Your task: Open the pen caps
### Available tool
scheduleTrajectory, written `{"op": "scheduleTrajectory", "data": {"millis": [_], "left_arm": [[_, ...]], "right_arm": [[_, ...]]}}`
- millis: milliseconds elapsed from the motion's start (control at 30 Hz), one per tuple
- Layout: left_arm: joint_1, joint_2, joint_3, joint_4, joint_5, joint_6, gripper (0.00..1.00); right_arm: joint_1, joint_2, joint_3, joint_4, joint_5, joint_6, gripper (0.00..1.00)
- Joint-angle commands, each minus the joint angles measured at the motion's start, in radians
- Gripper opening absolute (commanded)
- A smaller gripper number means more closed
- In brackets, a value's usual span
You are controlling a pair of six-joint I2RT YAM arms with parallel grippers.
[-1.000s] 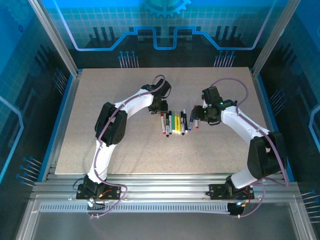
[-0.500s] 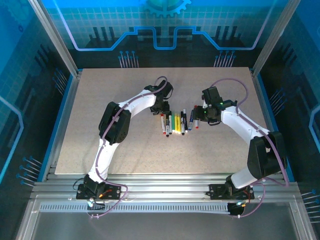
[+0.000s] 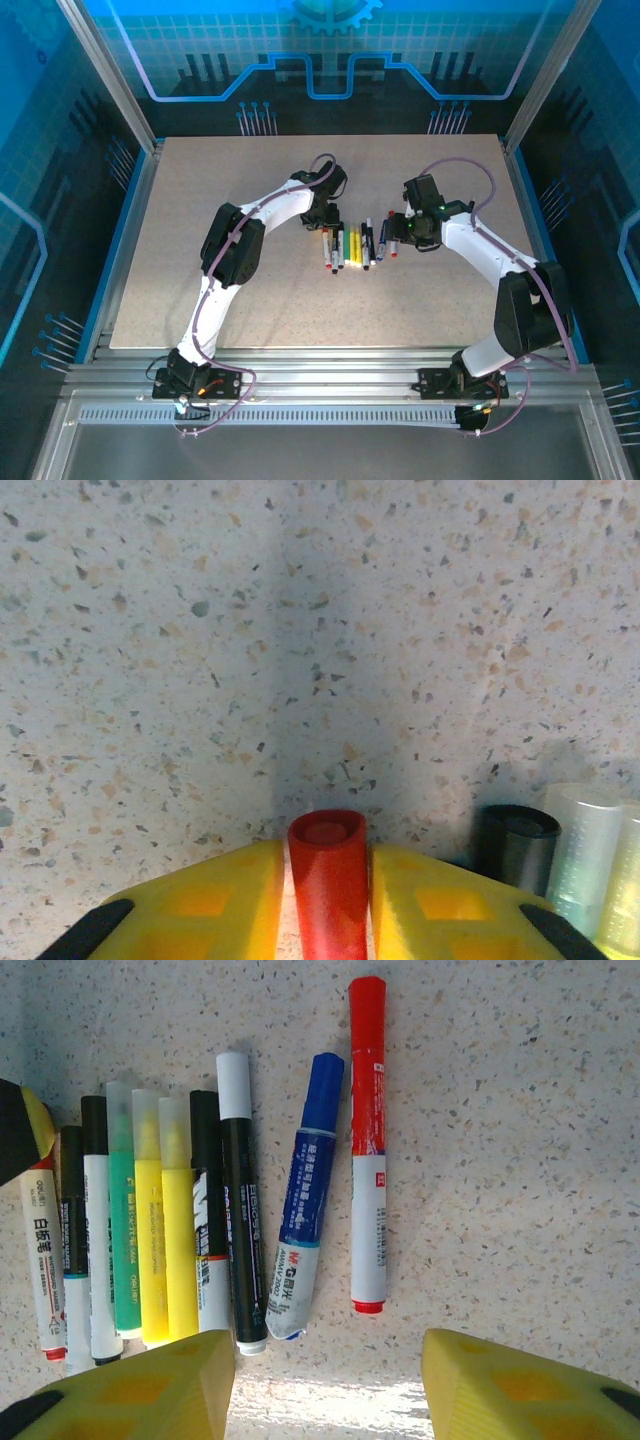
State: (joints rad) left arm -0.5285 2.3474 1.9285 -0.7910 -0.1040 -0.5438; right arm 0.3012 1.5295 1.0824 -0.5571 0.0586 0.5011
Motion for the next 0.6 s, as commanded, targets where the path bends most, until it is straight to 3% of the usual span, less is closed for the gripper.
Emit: {"op": "scheduleTrajectory", "data": {"millis": [0, 333, 567], "left_arm": [[-0.004, 0.022, 0.024, -0.045, -0.013, 0.011, 0.27], [0.0, 0.039, 0.025, -0.054, -0.02, 0.011, 0.23], [0.016, -0.011, -0.033, -0.03, -0.019, -0.005, 0.18]], "right_arm": [[0.011, 0.014, -0.01, 0.006, -0.018, 0.004, 0.53], [0.012, 0.02, -0.023, 0.025, -0.032, 0.014, 0.52], [0.045, 0.041, -0.057, 0.122, -0.126, 0.062, 0.52]]}}
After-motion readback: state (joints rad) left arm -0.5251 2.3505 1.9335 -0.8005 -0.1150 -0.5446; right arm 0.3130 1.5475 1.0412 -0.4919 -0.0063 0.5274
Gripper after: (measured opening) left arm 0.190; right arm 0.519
